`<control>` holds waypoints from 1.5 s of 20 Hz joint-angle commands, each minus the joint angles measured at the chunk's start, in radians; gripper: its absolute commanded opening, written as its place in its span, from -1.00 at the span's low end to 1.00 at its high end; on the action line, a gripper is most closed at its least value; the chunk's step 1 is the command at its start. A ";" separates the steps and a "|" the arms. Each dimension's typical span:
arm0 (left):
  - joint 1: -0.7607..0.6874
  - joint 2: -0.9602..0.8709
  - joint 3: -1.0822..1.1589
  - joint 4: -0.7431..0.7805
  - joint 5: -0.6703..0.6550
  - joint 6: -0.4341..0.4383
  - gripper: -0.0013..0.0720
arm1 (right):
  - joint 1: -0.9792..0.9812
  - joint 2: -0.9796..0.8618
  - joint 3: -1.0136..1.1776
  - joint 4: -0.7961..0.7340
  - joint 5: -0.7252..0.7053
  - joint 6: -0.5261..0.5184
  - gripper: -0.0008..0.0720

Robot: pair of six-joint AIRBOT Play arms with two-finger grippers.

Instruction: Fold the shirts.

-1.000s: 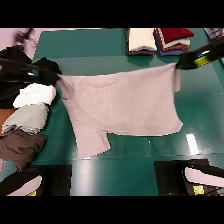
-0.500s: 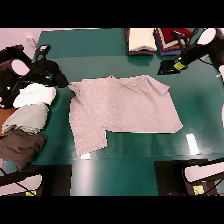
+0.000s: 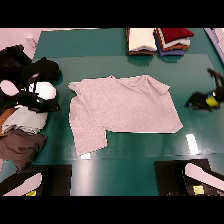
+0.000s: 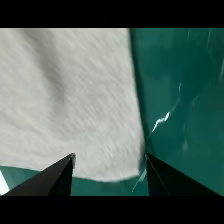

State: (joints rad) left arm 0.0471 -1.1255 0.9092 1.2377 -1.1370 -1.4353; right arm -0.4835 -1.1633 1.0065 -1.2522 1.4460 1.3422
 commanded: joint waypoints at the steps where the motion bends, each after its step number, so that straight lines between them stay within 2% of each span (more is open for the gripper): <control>1: 0.005 0.033 -0.105 -0.020 0.003 -0.005 0.45 | -0.160 0.103 -0.257 0.006 -0.039 -0.034 0.43; 6: 0.005 0.033 -0.117 -0.053 0.048 -0.005 0.45 | -0.100 0.056 -0.392 0.113 -0.137 -0.065 0.41; 7: 0.005 0.033 -0.117 -0.053 0.048 -0.005 0.45 | -0.071 0.038 -0.394 0.114 -0.158 -0.065 0.29; 9: 0.002 0.032 -0.117 -0.055 0.048 -0.004 0.45 | -0.009 0.015 -0.377 0.112 -0.192 -0.065 -0.19; 10: -0.004 0.032 -0.117 -0.065 0.053 -0.004 0.45 | 0.021 0.014 -0.362 0.099 -0.195 -0.065 -0.64; 11: -0.014 0.031 -0.119 -0.071 0.061 -0.004 0.45 | 0.044 0.017 -0.345 0.096 -0.195 -0.065 -0.92; 16: -0.131 0.010 -0.200 -0.095 0.238 -0.027 0.45 | 0.119 0.072 -0.286 0.098 -0.196 -0.063 -0.94; 20: -0.135 -0.074 -0.201 -0.148 0.239 -0.030 0.45 | 0.129 0.079 -0.275 0.101 -0.182 -0.060 -0.94; 22: -0.135 -0.086 -0.201 -0.225 0.235 0.005 0.45 | 0.129 0.079 -0.275 0.101 -0.181 -0.060 -0.94; 24: -0.135 -0.086 -0.202 -0.229 0.215 0.006 0.45 | 0.129 0.079 -0.275 0.103 -0.179 -0.060 -0.94; 25: -0.135 -0.086 -0.201 -0.228 0.206 0.006 0.36 | 0.129 0.079 -0.275 0.105 -0.178 -0.060 -0.94; 26: -0.135 -0.085 -0.201 -0.229 0.203 0.006 -0.05 | 0.129 0.079 -0.275 0.112 -0.178 -0.060 -0.94; 27: -0.135 -0.085 -0.200 -0.230 0.204 0.005 -0.58 | 0.129 0.079 -0.275 0.125 -0.177 -0.060 -0.94; 28: -0.135 -0.082 -0.191 -0.229 0.204 0.004 -0.90 | 0.129 0.080 -0.274 0.140 -0.178 -0.060 -0.94; 30: -0.135 -0.043 -0.135 -0.225 0.188 0.004 -0.90 | 0.129 0.080 -0.233 0.167 -0.157 -0.060 -0.94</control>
State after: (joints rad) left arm -0.0879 -1.1954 0.7319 1.0199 -0.9356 -1.4338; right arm -0.3553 -1.0847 0.7444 -1.1221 1.2713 1.2808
